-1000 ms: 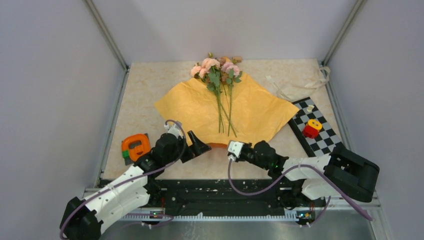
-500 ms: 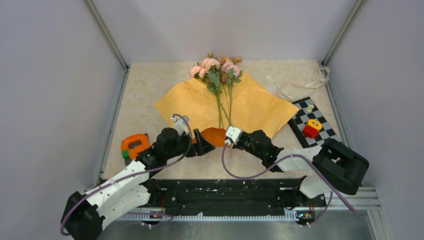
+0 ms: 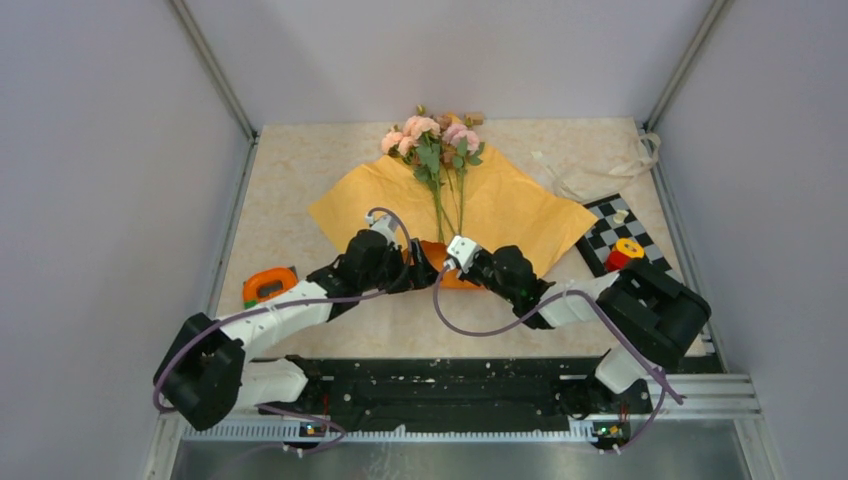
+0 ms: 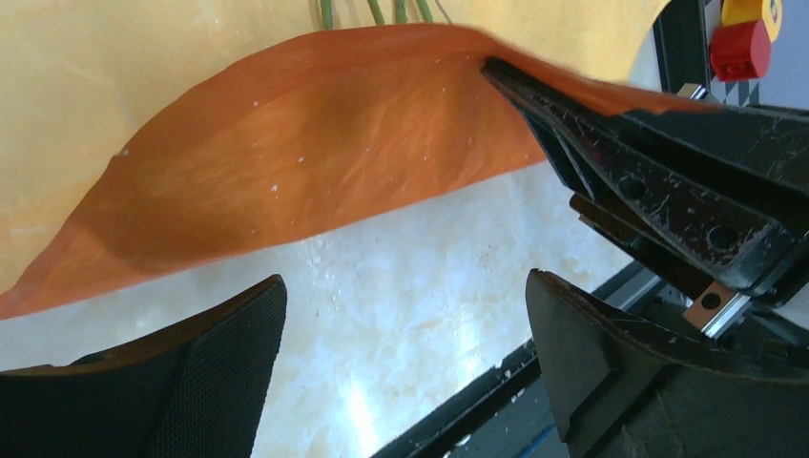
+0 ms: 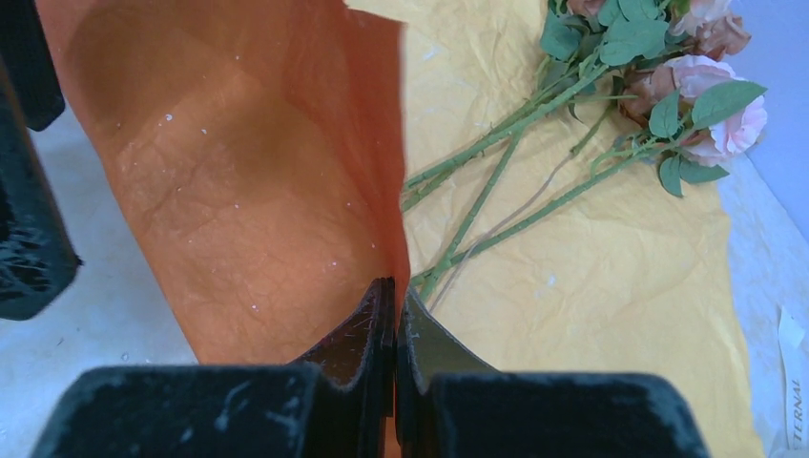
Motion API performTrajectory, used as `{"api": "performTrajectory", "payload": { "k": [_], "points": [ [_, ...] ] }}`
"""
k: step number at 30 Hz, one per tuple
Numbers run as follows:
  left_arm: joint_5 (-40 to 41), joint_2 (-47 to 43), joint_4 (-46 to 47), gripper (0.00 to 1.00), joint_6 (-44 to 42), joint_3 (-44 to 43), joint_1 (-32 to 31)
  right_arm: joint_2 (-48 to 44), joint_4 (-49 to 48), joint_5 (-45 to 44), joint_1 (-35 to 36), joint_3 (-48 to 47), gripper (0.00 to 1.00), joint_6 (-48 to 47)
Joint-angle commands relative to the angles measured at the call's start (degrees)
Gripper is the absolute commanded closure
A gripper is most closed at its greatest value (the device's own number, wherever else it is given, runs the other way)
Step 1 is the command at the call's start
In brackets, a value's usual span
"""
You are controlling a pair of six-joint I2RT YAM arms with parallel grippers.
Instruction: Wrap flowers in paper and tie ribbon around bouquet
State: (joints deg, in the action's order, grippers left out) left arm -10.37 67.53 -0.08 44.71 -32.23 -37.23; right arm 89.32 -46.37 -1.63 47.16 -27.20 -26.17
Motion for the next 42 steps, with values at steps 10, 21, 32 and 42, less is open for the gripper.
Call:
{"api": "performTrajectory", "payload": {
  "k": [10, 21, 32, 42],
  "points": [
    [1.4, 11.4, 3.9, 0.01, -5.2, -8.0, 3.0, 5.6, -8.5, 2.9, -3.3, -3.3, 0.98, 2.0],
    [-3.1, 16.8, 6.1, 0.01, -3.3, -6.4, 6.0, 5.7, -8.4, 1.2, -3.8, -3.5, 0.54, 6.0],
    [-2.4, 17.1, 6.9, 0.01, -0.7, -1.4, 6.0, -16.7, 15.6, -7.8, -3.8, -4.3, 0.26, 29.6],
    [-3.7, 15.6, 9.3, 0.01, 1.3, 2.2, 5.9, -23.5, 28.1, 8.5, -3.8, -2.3, 0.33, 52.9]
  ]
}}
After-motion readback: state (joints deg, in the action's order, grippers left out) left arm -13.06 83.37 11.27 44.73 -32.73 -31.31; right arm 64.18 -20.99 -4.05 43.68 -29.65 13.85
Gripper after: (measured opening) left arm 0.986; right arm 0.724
